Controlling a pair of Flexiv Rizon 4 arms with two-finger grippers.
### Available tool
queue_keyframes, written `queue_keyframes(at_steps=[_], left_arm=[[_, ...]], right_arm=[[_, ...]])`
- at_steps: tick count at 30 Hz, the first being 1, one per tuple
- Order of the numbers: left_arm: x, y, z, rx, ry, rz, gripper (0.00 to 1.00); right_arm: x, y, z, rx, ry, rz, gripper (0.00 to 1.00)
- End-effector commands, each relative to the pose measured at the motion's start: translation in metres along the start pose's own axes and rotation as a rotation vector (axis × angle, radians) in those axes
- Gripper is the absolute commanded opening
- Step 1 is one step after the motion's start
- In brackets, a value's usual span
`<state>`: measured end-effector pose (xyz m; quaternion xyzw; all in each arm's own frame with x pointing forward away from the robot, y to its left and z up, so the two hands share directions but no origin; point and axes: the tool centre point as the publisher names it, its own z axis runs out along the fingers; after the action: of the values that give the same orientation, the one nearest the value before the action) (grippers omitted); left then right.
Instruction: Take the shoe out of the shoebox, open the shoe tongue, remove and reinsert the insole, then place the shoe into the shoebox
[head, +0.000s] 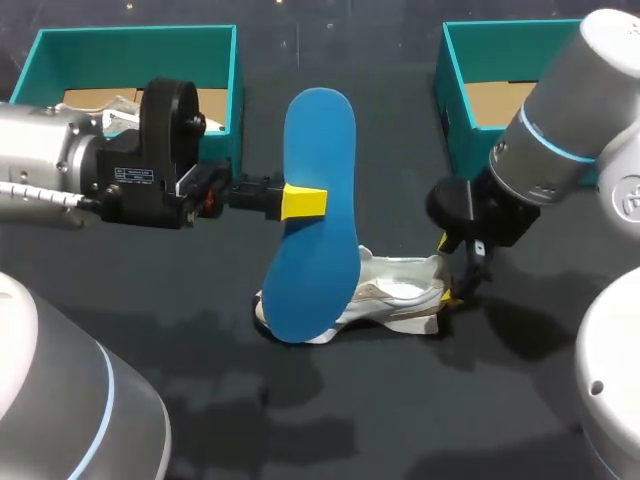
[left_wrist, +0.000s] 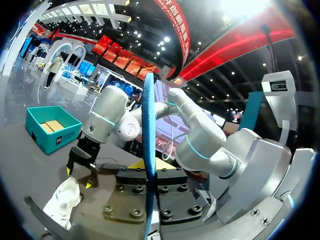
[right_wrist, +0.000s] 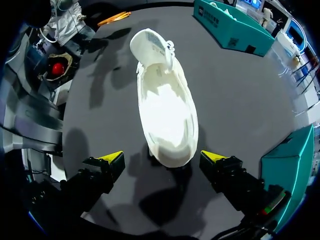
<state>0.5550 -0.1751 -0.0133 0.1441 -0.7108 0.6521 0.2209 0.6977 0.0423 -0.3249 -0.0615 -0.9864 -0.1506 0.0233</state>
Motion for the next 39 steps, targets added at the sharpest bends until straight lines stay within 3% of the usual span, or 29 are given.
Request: queue_keyframes(at_steps=[1, 6, 8, 13, 25, 32, 39], left_arm=[[0.0, 0.001, 0.001, 0.003, 0.0, 0.001, 0.0], [0.0, 0.001, 0.001, 0.003, 0.0, 0.001, 0.0], [0.0, 0.001, 0.001, 0.003, 0.0, 0.001, 0.0], [0.0, 0.001, 0.001, 0.003, 0.0, 0.001, 0.0], [0.0, 0.001, 0.001, 0.003, 0.0, 0.001, 0.0], [0.0, 0.001, 0.001, 0.003, 0.0, 0.001, 0.0], [0.0, 0.001, 0.001, 0.003, 0.0, 0.001, 0.0]], right_arm=[[0.001, 0.003, -0.004, 0.043, -0.041, 0.017, 1.0], [0.006, 0.011, -0.013, 0.098, -0.066, 0.052, 1.0], [0.008, 0.014, -0.014, 0.081, -0.083, 0.046, 1.0], [0.002, 0.02, -0.009, 0.159, -0.067, 0.069, 1.0], [-0.005, 0.028, -0.003, 0.145, -0.075, 0.024, 1.0], [-0.014, 0.051, -0.013, 0.173, -0.094, 0.002, 1.0], [-0.033, 0.07, -0.004, 0.215, -0.074, -0.043, 1.0]])
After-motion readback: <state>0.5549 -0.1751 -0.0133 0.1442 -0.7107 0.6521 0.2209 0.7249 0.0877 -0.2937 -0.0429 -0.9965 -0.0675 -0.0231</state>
